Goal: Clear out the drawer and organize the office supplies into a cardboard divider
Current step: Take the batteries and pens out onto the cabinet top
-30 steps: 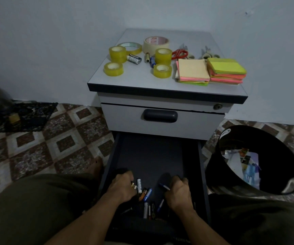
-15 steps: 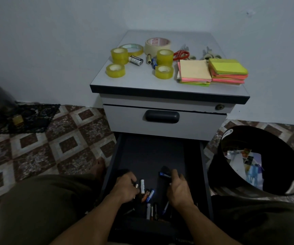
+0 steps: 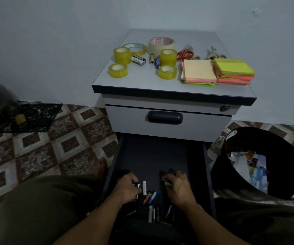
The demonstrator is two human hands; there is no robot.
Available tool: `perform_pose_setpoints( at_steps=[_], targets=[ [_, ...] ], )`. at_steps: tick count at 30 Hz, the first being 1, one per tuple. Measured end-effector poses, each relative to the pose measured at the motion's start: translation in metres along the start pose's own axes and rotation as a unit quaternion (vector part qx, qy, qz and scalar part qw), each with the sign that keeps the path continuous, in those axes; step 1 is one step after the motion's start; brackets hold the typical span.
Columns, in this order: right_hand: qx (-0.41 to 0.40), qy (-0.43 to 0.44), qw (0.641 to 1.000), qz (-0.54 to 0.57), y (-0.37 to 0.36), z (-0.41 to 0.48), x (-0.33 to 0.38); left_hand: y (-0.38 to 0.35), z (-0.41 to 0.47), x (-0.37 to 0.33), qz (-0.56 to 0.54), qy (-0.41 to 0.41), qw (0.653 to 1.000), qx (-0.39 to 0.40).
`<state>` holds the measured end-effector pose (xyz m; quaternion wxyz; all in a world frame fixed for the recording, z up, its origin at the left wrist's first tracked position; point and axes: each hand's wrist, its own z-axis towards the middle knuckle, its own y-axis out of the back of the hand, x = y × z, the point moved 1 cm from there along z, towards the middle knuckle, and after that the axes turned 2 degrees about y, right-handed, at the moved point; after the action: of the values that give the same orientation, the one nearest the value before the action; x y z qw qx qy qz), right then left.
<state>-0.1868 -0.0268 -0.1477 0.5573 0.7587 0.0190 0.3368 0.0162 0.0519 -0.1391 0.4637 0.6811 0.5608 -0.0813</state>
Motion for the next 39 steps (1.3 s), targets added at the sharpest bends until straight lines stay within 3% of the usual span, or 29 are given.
perform_pose_setpoints(
  at_steps=[9, 17, 21, 26, 35, 39],
  targets=[
    [0.003, -0.050, 0.999, 0.021, -0.003, 0.000, 0.003, 0.003, -0.002, -0.003, -0.037, 0.000, 0.999, -0.010],
    [0.001, -0.015, 1.000, 0.007, 0.002, -0.008, 0.003, 0.008, -0.011, -0.012, -0.124, 0.020, 0.992, -0.009],
    [-0.021, -0.071, 0.988, 0.133, 0.012, -0.013, 0.008, 0.018, -0.019, -0.026, -0.176, 0.014, 0.984, -0.006],
    [-0.083, -0.155, 0.943, 0.281, 0.037, -0.008, 0.029, 0.037, -0.037, -0.052, -0.215, -0.022, 0.976, 0.010],
    [-0.057, -0.065, 0.914, 0.396, 0.139, -0.018, 0.076, 0.109, -0.097, -0.131, -0.232, -0.095, 0.968, 0.009],
    [-0.089, -0.029, 0.905, 0.414, 0.202, -0.028, 0.101, 0.153, -0.122, -0.184, -0.212, -0.167, 0.962, -0.029]
  ],
)
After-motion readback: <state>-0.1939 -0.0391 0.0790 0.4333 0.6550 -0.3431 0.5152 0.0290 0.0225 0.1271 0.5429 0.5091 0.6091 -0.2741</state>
